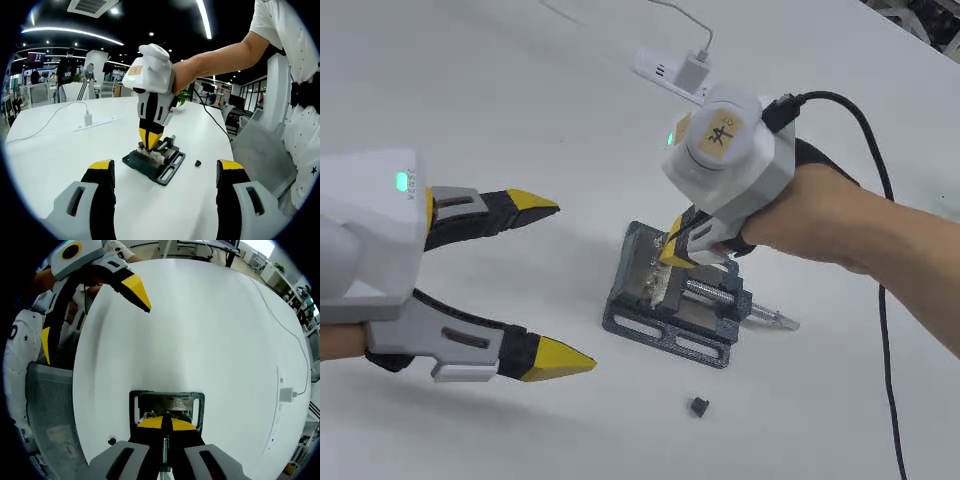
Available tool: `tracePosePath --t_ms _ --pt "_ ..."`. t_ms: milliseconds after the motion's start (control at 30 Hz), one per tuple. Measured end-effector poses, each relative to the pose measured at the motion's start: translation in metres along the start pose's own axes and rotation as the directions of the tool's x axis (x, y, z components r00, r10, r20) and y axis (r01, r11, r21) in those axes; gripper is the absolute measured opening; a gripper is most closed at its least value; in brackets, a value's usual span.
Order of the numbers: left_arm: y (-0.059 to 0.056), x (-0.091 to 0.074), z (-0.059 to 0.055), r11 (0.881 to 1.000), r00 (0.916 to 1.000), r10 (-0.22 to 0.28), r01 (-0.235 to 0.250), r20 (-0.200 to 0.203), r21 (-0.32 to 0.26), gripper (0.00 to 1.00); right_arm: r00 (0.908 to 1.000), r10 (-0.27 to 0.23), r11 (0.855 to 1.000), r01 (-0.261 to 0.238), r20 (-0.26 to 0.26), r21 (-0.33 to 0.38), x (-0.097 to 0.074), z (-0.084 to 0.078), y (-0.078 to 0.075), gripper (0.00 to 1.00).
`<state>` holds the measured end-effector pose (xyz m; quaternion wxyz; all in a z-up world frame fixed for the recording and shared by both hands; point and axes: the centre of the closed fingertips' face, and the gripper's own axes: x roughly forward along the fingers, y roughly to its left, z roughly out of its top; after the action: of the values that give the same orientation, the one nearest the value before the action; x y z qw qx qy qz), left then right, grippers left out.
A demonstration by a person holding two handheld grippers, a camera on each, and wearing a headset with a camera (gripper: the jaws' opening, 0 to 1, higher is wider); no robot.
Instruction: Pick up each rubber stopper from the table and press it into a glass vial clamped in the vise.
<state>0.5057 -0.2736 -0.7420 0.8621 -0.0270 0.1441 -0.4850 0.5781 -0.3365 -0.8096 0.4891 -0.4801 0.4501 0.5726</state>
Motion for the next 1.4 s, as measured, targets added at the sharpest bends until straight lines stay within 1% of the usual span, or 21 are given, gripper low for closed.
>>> tracePosePath --t_ms 33,67,133,167,233,300,400,767,900,1000,1067,1167,1200,1267,1300,1400 --pt "-0.001 0.0 -0.001 1.0 1.0 -0.004 0.004 -0.006 0.002 0.82 1.0 0.006 0.999 -0.006 0.008 0.034 0.0 0.0 -0.004 0.0" --pt "-0.002 0.0 -0.002 1.0 0.9999 -0.006 0.006 -0.015 0.008 0.82 0.9999 0.007 0.999 -0.008 0.013 0.051 0.0 0.0 -0.005 0.0" --pt "-0.003 -0.001 -0.001 1.0 0.9998 -0.008 0.009 -0.019 0.013 0.82 0.9998 0.002 1.0 -0.003 0.022 0.025 -0.001 -0.001 -0.003 0.0" --pt "-0.004 -0.002 0.001 1.0 0.9998 -0.008 0.009 -0.016 0.013 0.82 0.9996 -0.001 0.999 0.0 0.027 0.038 -0.001 -0.001 -0.003 0.0" --pt "-0.004 -0.004 0.003 1.0 0.9999 -0.005 0.005 -0.014 0.013 0.82 0.9993 -0.005 0.999 0.003 0.038 0.042 -0.002 -0.002 -0.002 0.0" --pt "-0.004 -0.005 0.003 1.0 0.9998 0.001 0.0 -0.018 0.015 0.82 0.9985 -0.007 0.998 0.004 0.055 0.065 -0.002 -0.001 -0.004 0.0" --pt "-0.004 -0.006 0.003 1.0 0.9997 0.003 -0.003 -0.022 0.016 0.82 0.9972 -0.015 0.997 0.01 0.073 0.07 -0.002 -0.002 -0.002 0.0" --pt "-0.01 -0.007 0.004 1.0 0.9996 -0.001 0.001 -0.027 0.019 0.82 0.994 -0.035 0.996 0.027 0.103 0.08 -0.004 -0.002 0.002 0.0" --pt "-0.011 -0.008 0.004 1.0 0.9996 -0.001 0.001 -0.029 0.021 0.82 0.9923 -0.035 0.994 0.022 0.119 0.104 -0.005 -0.002 0.003 0.0" --pt "-0.012 -0.007 0.004 1.0 0.9994 -0.003 0.004 -0.033 0.023 0.82 0.9907 -0.043 0.993 0.029 0.129 0.111 -0.006 -0.002 0.004 0.0" --pt "-0.013 -0.007 0.004 1.0 0.9994 -0.004 0.005 -0.035 0.024 0.82 0.9888 -0.052 0.993 0.036 0.14 0.113 -0.009 -0.002 0.004 0.01" --pt "-0.014 -0.007 0.004 1.0 0.9992 -0.008 0.009 -0.04 0.028 0.82 0.9865 -0.061 0.991 0.042 0.152 0.124 -0.011 -0.002 0.003 0.04" --pt "-0.014 -0.007 0.004 1.0 0.999 -0.009 0.01 -0.043 0.03 0.82 0.9843 -0.063 0.991 0.042 0.165 0.125 -0.013 0.0 0.002 0.05" --pt "-0.015 -0.007 0.005 0.999 0.9989 -0.011 0.013 -0.045 0.032 0.82 0.9785 -0.063 0.987 0.032 0.196 0.159 -0.015 0.001 0.005 0.07" --pt "-0.015 -0.007 0.005 0.999 0.9988 -0.012 0.014 -0.047 0.035 0.82 0.9755 -0.063 0.986 0.028 0.211 0.167 -0.015 0.0 0.002 0.08" --pt "-0.016 -0.006 0.006 0.999 0.9984 -0.016 0.018 -0.054 0.04 0.82 0.9686 -0.081 0.983 0.039 0.235 0.179 -0.02 -0.001 0.002 0.11"
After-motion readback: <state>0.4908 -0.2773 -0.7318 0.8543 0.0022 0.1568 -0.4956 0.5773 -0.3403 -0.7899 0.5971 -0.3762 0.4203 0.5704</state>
